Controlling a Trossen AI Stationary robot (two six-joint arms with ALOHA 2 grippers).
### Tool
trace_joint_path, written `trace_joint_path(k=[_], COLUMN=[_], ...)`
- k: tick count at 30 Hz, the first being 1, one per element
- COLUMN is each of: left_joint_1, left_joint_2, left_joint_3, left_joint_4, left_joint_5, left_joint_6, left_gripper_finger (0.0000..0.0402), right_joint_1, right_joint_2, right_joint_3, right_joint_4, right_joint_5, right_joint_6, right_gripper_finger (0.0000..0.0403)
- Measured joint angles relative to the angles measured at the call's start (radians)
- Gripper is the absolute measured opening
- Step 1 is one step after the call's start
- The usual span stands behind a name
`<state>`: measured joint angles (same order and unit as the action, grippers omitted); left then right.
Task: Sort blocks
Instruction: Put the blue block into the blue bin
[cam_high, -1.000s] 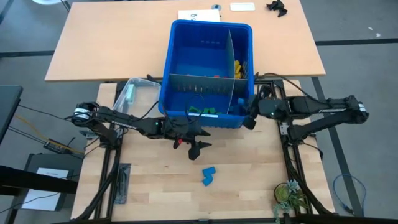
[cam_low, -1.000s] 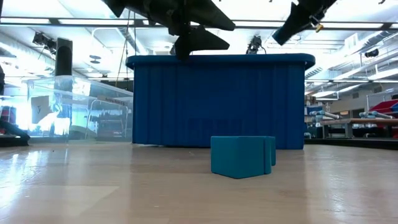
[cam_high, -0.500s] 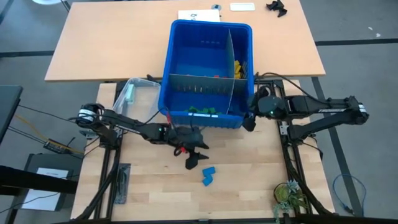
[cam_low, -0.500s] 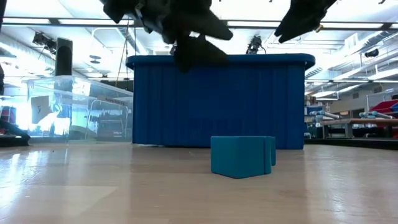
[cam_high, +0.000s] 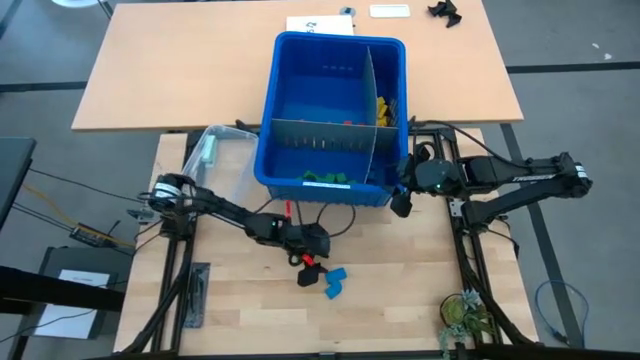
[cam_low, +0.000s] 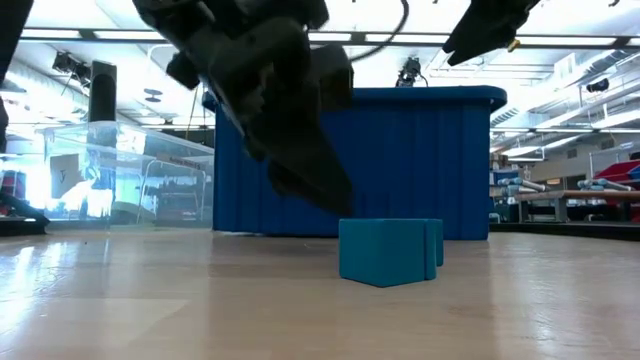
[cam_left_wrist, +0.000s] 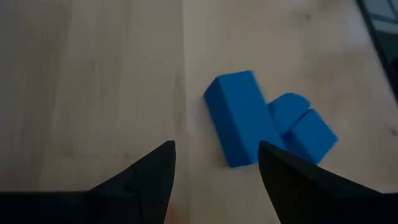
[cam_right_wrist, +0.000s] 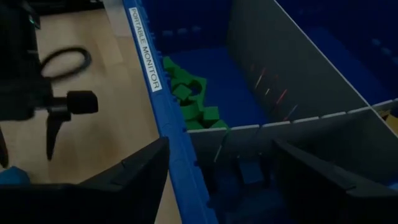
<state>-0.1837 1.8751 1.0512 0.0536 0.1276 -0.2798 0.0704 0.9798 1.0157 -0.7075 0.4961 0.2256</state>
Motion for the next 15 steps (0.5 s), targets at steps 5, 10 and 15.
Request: trace_joint_path(k=[5, 10, 15], left_joint_1=[0.000, 0.000, 0.020], left_joint_2=[0.055, 0.119, 0.135], left_joint_3=[0.054, 0.130, 0.157], left_joint_4=[-0.007, -0.062, -0.100], left_joint_5=[0.022, 0.076, 0.050], left_joint_6=[0.036, 0.071, 0.089], left_gripper_finger=[0.0237, 0.0237, 0.0237], right_joint_1=[0.000, 0.000, 0.000], right_joint_2=[0.000, 0.000, 0.000], right_joint_3=[0.000, 0.000, 0.000], right_joint_4=[0.002, -0.001, -0.005], right_joint_5=[0.000, 0.000, 0.000], right_joint_6=[-0.008, -0.008, -0.008], right_gripper_finger=[0.0268, 0.0265, 0.0265])
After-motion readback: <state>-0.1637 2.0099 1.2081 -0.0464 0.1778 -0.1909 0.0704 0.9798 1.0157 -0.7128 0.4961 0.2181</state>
